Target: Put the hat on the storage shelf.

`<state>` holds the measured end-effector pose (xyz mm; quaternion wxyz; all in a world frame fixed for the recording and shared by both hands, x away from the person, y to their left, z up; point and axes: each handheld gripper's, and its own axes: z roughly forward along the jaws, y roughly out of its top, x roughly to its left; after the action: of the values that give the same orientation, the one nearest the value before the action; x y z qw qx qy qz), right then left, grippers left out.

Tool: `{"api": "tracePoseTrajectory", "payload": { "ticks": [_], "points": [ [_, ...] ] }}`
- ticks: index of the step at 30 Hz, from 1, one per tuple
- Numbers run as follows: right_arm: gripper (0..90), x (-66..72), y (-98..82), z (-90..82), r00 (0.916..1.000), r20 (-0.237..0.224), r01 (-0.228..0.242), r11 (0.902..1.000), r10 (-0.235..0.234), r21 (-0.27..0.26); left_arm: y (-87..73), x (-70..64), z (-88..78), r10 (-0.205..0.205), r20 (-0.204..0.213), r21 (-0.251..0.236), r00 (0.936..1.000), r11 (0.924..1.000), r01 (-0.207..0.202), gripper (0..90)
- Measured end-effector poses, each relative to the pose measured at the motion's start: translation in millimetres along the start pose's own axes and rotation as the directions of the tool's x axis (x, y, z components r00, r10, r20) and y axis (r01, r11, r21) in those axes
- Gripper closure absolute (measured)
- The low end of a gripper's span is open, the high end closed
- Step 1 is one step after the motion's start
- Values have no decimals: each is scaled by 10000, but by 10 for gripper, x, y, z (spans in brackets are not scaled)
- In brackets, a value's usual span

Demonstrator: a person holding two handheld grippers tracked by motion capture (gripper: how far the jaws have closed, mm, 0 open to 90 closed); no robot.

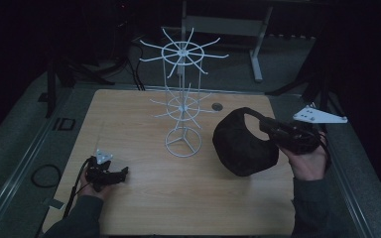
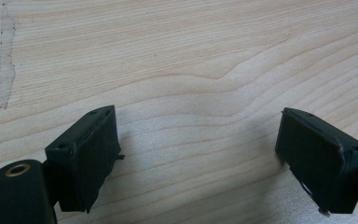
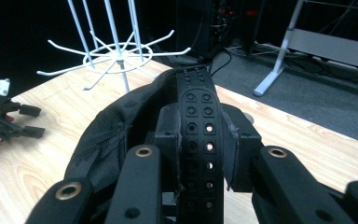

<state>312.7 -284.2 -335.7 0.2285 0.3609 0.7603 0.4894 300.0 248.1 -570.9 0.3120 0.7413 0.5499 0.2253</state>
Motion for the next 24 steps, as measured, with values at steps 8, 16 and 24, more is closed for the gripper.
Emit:
{"api": "tracePoseTrajectory", "payload": {
  "ticks": [8,16,24],
  "points": [
    [707,10,79,-17,9994,-297,163,9999,-165,-38,0,0,-1,1,5,10,10000,10000,-1,136],
    [707,14,183,-45,9963,-789,317,9994,-326,-127,1,0,0,-9,4,4,10000,10000,9,136],
    [707,12,265,-69,9911,-1252,432,9989,-451,-174,1,0,0,-5,5,3,10000,10000,5,136]
  ]
}}
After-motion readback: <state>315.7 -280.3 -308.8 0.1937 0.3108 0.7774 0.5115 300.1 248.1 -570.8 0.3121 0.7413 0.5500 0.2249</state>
